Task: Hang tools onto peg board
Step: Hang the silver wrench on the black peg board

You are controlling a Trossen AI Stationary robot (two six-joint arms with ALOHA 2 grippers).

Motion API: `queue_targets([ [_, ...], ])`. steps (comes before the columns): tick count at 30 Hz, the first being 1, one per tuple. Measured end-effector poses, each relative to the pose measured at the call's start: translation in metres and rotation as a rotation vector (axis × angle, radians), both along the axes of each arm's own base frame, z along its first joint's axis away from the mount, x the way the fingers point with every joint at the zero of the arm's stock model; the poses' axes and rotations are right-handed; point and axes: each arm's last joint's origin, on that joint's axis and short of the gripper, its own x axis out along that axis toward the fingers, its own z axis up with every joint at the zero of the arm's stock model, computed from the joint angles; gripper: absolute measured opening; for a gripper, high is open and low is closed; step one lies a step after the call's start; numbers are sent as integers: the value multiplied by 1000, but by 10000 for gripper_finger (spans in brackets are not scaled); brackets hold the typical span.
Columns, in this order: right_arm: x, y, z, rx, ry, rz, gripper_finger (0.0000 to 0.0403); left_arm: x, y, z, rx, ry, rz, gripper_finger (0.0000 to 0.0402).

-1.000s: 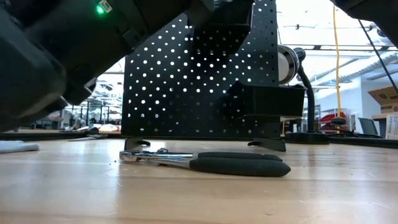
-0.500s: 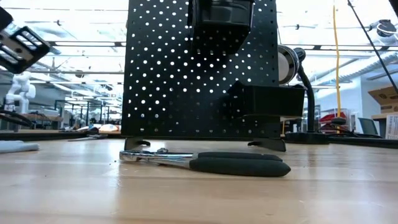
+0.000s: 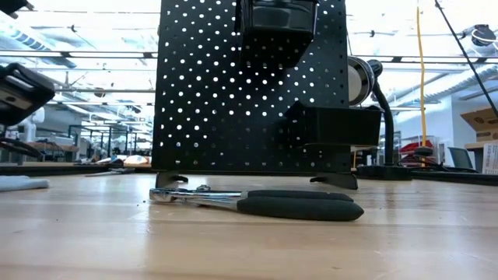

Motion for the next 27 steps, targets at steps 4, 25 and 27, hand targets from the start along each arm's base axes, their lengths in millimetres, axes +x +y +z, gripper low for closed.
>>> queue_targets([
  [4,0,0,0,-1,0,0,153,9,-10,-3,82,27,9,192],
  [25,0,-1,0,-9,-4,-19,153,35,-27,-16,202,192,36,228],
  [27,0,-1,0,-9,-4,-19,153,35,-28,-17,209,182,19,228],
])
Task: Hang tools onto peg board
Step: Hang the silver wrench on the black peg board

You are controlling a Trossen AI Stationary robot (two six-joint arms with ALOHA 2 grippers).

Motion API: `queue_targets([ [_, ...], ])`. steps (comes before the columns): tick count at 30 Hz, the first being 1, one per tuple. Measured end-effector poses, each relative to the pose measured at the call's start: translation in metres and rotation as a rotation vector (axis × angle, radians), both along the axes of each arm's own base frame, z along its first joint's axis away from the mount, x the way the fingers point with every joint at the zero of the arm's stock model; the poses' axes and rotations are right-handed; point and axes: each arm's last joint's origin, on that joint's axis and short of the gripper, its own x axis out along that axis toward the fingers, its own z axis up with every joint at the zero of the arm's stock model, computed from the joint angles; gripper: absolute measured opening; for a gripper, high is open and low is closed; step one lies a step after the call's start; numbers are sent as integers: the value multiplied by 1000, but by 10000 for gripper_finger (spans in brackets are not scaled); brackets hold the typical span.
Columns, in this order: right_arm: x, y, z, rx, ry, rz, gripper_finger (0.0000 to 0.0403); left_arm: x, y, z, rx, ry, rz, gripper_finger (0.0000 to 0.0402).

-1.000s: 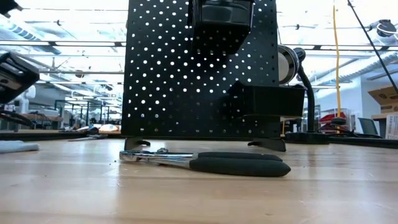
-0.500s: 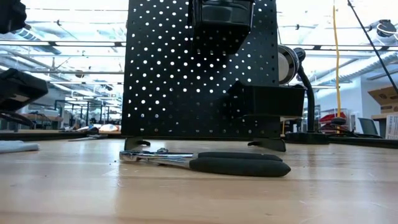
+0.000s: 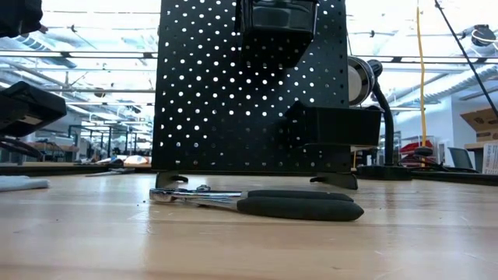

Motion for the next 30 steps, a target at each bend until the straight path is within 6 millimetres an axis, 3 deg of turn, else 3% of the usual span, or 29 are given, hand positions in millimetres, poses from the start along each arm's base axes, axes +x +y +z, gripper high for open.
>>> queue_targets([
  [14,0,0,-1,0,-1,-1,153,15,13,-11,24,20,104,228],
  [26,0,0,-1,0,-1,-2,153,50,51,-9,69,-129,336,228],
  [30,0,1,-1,5,0,-4,153,51,60,1,79,-138,354,228],
])
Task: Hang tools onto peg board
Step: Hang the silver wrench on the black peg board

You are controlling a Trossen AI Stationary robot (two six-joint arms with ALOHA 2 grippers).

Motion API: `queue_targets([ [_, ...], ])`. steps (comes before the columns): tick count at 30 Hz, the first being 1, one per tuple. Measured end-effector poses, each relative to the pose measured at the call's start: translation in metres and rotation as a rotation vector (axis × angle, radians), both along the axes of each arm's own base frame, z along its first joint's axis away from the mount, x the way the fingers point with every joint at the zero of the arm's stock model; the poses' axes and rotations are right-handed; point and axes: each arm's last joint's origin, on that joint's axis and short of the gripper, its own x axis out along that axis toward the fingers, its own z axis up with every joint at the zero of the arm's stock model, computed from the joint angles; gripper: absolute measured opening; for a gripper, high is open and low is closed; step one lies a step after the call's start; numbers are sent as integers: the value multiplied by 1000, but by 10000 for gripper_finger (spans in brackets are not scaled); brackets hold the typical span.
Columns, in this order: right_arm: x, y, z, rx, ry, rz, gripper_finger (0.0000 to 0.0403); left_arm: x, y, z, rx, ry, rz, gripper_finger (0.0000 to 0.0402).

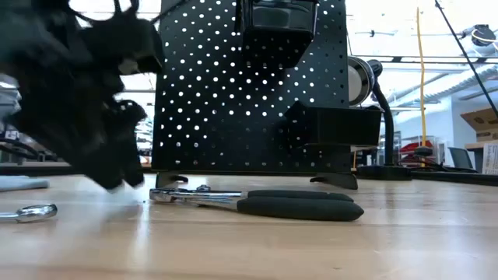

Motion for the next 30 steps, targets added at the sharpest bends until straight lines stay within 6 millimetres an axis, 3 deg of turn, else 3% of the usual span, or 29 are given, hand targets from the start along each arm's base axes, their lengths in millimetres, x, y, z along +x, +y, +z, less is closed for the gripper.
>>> queue_targets([
  [6,-3,5,0,-8,2,21,153,-22,6,41,6,-16,-20,228],
  [10,-3,6,0,-6,2,24,153,-35,-2,60,-74,-35,-100,228],
  [14,-3,5,0,-7,3,22,153,-46,-25,47,-94,41,-212,228],
  [20,-3,5,0,-7,3,23,153,-52,-52,4,-46,147,-233,228],
  [30,-2,4,0,-10,0,16,153,-40,-46,-8,-63,160,-150,228],
])
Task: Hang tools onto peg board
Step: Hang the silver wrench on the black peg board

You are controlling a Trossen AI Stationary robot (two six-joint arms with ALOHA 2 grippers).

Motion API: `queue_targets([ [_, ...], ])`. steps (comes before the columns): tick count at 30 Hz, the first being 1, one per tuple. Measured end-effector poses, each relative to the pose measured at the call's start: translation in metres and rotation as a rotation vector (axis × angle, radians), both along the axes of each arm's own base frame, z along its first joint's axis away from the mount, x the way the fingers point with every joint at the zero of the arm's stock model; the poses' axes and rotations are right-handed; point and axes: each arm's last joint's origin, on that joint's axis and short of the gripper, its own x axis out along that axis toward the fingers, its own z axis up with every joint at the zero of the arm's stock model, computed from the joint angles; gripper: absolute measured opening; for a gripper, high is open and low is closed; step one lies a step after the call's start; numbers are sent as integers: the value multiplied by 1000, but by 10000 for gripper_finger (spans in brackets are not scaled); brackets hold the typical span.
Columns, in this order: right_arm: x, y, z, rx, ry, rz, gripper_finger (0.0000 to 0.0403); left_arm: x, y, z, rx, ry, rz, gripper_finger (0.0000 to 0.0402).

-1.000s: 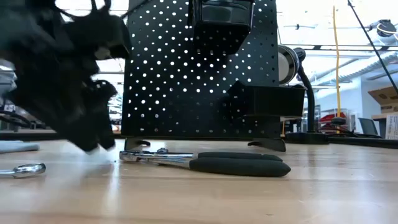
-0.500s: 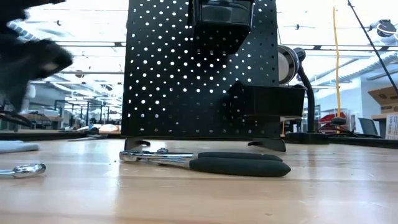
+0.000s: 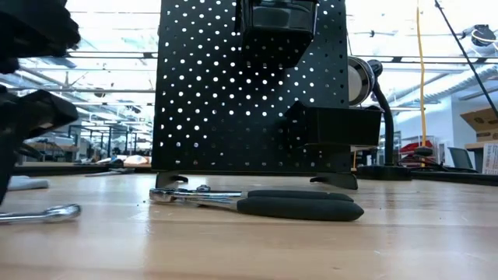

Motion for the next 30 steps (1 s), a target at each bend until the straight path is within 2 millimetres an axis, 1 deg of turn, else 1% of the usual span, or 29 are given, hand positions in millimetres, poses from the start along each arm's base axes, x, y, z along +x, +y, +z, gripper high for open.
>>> queue_targets([
  [3,0,0,0,0,0,-2,153,5,8,0,10,0,44,228],
  [11,0,-1,0,1,3,-4,153,21,33,-1,115,-58,190,228],
  [13,0,-1,0,1,2,-6,153,24,38,-1,133,-65,194,228],
  [16,0,-1,0,4,2,-9,153,22,43,5,142,-55,200,228],
  [18,-1,1,-1,5,8,-9,153,16,47,16,138,-44,183,228],
  [21,-3,2,-2,6,21,-2,153,8,44,37,83,-86,155,228],
  [22,-3,2,-2,6,21,-1,153,7,42,42,65,-103,133,228],
  [24,-3,2,-1,7,19,3,153,7,33,45,29,-142,72,228],
  [27,-2,2,-1,5,16,0,153,9,19,36,4,-157,2,228],
  [30,-2,2,-1,6,12,-1,153,9,12,19,24,-111,-21,228],
])
